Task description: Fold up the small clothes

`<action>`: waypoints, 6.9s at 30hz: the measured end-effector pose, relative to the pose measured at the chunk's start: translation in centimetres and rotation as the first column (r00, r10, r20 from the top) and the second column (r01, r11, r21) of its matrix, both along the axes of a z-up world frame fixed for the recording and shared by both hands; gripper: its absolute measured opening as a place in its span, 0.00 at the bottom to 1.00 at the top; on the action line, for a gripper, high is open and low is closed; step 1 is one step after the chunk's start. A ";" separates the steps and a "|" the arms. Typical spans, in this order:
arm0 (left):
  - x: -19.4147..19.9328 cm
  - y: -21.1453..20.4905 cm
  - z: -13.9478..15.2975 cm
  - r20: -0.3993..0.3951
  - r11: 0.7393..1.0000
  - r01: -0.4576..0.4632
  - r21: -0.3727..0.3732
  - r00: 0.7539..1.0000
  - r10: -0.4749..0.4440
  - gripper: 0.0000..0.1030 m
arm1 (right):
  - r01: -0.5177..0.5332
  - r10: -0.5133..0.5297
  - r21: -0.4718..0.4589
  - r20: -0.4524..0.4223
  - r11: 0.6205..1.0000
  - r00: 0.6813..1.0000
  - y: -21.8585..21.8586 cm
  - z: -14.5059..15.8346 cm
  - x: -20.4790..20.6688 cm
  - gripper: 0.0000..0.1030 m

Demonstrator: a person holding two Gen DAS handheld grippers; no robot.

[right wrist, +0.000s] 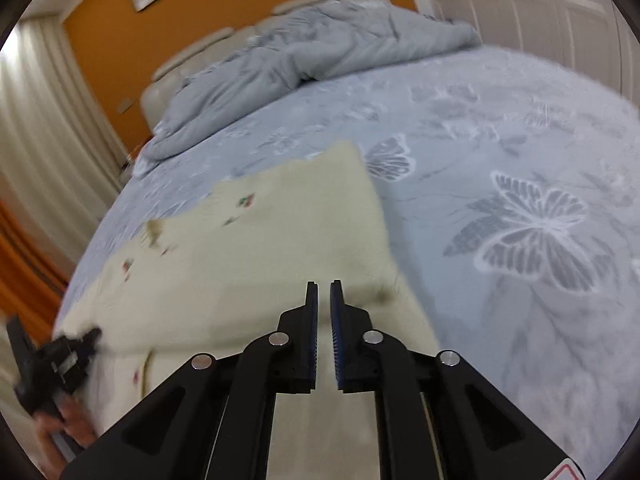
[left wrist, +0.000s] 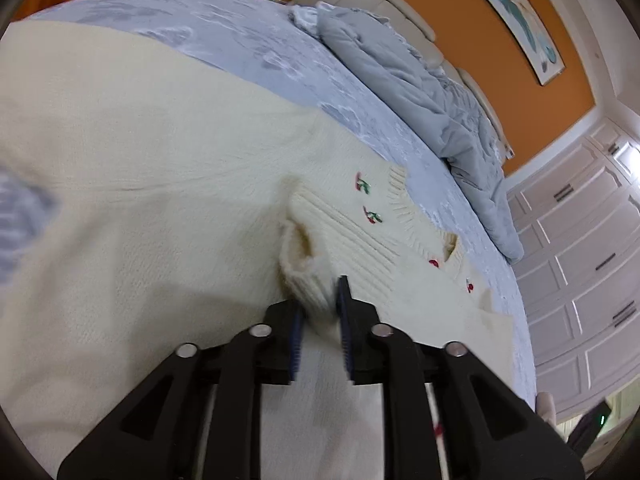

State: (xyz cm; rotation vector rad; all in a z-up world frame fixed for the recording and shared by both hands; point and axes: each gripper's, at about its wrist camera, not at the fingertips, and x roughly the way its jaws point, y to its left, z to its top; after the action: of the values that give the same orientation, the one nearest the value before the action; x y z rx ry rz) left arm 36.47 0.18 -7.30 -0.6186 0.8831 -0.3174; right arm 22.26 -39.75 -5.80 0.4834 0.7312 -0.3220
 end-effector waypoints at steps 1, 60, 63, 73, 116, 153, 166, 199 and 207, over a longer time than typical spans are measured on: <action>-0.9 1.9 0.8 0.000 0.999 -0.050 -0.009 0.999 0.050 0.39 | -0.037 0.037 -0.017 -0.016 0.999 0.999 1.2 0.3 -1.0 0.09; -0.5 5.5 1.4 -0.219 0.958 -0.287 0.021 0.933 0.284 0.62 | -0.566 0.500 -0.220 -0.292 0.795 0.815 19.8 0.7 16.4 0.17; -0.7 4.9 1.4 -0.165 0.967 -0.247 0.067 0.953 0.255 0.60 | -0.366 0.366 0.010 -0.063 0.931 0.929 13.0 2.8 14.5 0.07; -2.9 2.4 0.9 0.057 0.964 -0.160 0.212 0.987 0.152 0.68 | -0.052 0.023 0.546 0.060 0.836 0.998 -0.2 -4.7 5.0 0.18; -3.5 4.0 -1.0 0.102 0.940 -0.336 0.061 0.939 0.329 0.27 | -0.351 0.333 0.192 0.121 0.917 0.935 7.9 3.4 11.0 0.16; -3.4 4.2 -0.7 0.141 0.951 -0.309 0.024 0.943 0.302 0.39 | -0.288 0.303 0.124 -0.123 0.949 0.945 6.7 -1.7 15.1 0.00; -2.0 2.0 0.4 0.097 0.941 -0.271 0.200 0.962 0.257 0.52 | -0.159 0.163 0.035 -0.191 0.987 0.968 0.8 1.9 5.5 0.04; -19.6 7.9 10.1 -0.104 0.757 -0.080 0.649 0.976 0.192 0.89 | -0.029 0.067 0.112 -0.355 0.993 0.932 2.4 0.0 -20.3 0.67; -26.7 18.4 12.1 -0.036 0.760 -0.266 0.593 0.934 0.355 0.91 | 0.008 0.057 0.225 -0.280 0.974 0.958 0.7 0.9 -22.8 0.72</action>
State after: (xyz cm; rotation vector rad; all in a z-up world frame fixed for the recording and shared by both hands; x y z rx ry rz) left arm 9.77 18.63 4.77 -0.2041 0.9408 0.3104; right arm -0.51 -39.03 -4.88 0.6490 1.0613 -0.2899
